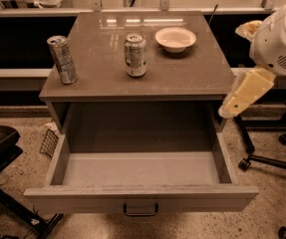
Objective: Place redbull can into top drawer
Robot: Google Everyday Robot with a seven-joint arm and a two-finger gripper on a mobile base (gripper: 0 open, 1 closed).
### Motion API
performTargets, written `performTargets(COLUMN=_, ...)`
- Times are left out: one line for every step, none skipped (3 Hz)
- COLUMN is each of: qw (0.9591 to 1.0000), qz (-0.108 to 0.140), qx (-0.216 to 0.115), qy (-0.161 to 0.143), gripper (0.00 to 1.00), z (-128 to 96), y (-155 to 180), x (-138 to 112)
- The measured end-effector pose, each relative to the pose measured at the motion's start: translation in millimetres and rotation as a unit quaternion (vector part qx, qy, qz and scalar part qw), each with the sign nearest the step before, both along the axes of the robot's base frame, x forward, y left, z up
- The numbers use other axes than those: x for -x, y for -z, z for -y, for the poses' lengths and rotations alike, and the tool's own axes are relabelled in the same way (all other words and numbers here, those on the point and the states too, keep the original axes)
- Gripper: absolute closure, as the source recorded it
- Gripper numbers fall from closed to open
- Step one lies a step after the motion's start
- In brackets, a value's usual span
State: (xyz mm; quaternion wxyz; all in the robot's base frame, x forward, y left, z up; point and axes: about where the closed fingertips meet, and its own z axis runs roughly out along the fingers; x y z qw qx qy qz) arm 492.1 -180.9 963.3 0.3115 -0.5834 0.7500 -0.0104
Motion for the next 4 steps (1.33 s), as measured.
performTargets(qw=0.9965, qz=0.043, qx=-0.071, qy=0.005, gripper=0.0, z=-23.4, y=1.6, x=-0.8)
performTargets(qw=0.9869, qz=0.077, qx=-0.141, qy=0.021, gripper=0.0, z=-55.2, y=-7.2, x=10.5)
performTargets(qw=0.9732, qz=0.08, qx=-0.212, qy=0.038, gripper=0.0, z=-83.2, y=-6.7, x=13.1)
performTargets(qw=0.9688, qz=0.08, qx=-0.231, qy=0.041, gripper=0.0, z=-91.0, y=-11.5, x=13.5)
